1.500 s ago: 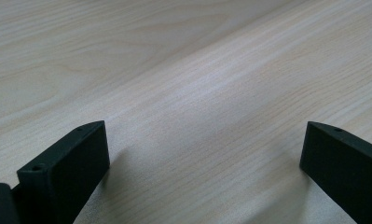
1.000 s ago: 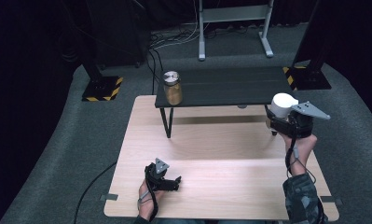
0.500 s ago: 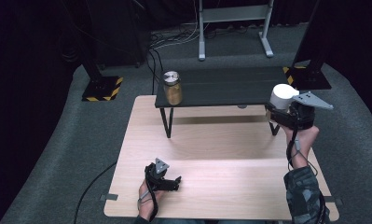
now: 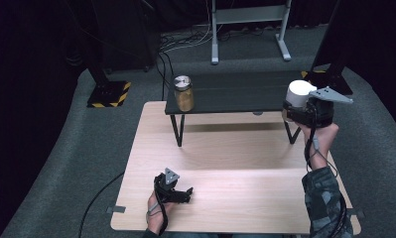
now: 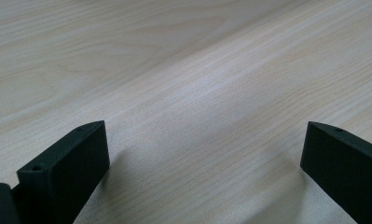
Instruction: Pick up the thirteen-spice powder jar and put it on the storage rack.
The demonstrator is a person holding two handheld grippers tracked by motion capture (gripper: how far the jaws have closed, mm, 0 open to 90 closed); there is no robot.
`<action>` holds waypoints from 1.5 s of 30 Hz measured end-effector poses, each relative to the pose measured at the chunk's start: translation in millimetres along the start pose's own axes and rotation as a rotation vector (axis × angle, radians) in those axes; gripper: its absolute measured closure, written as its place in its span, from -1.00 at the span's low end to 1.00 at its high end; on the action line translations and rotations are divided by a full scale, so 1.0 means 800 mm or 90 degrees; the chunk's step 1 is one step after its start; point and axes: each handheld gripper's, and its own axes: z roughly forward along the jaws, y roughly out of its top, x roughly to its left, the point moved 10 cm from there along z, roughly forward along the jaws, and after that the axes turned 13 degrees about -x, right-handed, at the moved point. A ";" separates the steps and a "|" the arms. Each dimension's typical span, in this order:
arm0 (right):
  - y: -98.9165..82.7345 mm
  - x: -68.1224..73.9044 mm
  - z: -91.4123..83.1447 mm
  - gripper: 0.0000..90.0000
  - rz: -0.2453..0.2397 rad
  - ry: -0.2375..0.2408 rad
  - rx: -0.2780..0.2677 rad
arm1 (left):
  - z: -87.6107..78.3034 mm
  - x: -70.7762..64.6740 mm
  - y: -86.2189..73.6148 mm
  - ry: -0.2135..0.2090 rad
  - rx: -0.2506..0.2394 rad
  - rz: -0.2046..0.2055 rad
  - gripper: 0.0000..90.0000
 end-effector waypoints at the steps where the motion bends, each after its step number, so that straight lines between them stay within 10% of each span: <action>1: 0.000 0.000 0.000 -0.34 0.000 0.000 0.000 | 0.000 0.000 0.000 0.000 0.000 0.000 -0.99; 18: 0.028 -0.008 0.042 -0.34 0.021 0.010 0.001 | -0.001 0.004 0.000 -0.010 -0.001 -0.007 -0.99; 45: 0.009 0.002 0.084 -0.34 0.020 0.021 0.007 | 0.000 0.003 0.001 -0.012 0.004 -0.003 -0.98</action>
